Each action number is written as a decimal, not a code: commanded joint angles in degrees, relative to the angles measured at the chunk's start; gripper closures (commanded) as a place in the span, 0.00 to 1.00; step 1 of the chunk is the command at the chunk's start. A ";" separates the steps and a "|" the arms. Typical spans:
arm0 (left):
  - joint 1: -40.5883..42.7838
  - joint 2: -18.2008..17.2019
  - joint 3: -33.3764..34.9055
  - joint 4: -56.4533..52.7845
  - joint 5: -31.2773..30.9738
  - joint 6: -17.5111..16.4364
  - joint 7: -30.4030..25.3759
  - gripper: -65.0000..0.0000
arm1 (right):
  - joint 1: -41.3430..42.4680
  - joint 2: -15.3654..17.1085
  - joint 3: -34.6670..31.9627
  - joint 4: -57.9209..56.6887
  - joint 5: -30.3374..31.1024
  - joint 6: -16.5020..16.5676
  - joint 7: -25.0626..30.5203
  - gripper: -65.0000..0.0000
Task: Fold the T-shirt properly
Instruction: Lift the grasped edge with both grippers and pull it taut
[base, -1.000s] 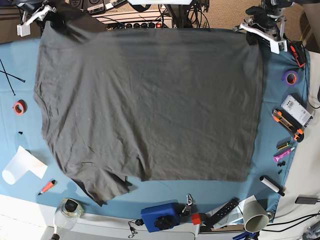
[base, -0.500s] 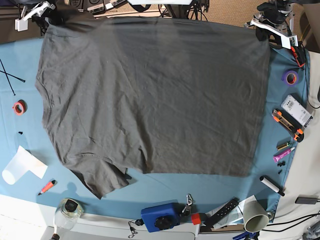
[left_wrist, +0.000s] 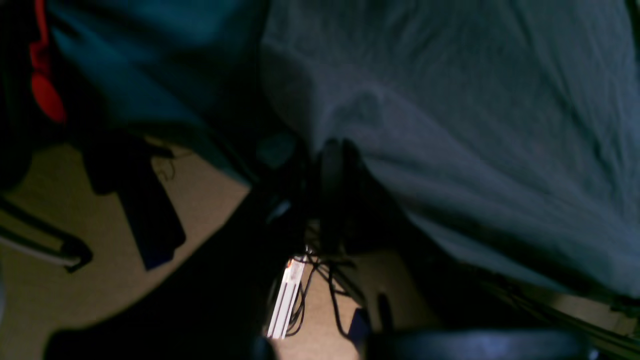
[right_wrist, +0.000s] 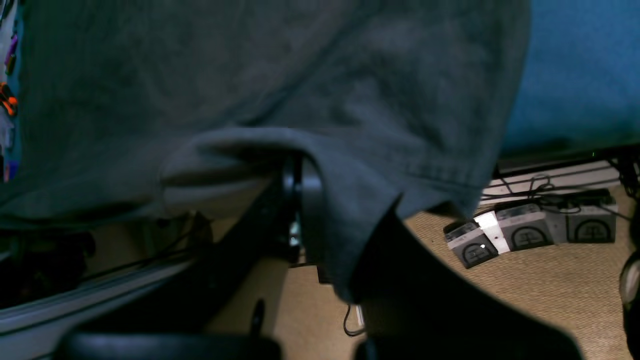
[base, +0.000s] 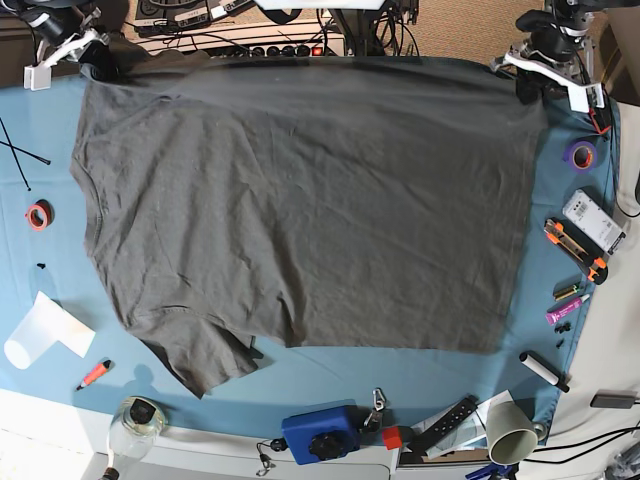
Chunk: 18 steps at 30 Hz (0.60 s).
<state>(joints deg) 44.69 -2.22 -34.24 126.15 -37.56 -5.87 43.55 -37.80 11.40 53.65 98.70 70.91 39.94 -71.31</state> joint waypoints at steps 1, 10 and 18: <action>-0.22 -0.35 -0.37 1.01 0.61 0.02 -1.53 1.00 | 0.26 0.98 0.83 0.85 0.39 0.06 1.66 1.00; -2.97 -0.37 0.44 0.85 1.99 -0.61 -1.57 1.00 | 6.01 1.07 0.81 0.85 -6.34 0.06 4.37 1.00; -6.69 -0.68 6.78 -1.01 9.73 -0.98 -4.11 1.00 | 9.22 3.85 0.79 0.85 -9.51 0.06 4.68 1.00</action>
<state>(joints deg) 37.69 -2.55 -27.11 124.14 -28.29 -7.09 40.73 -28.40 13.91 53.63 98.65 60.64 40.14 -68.45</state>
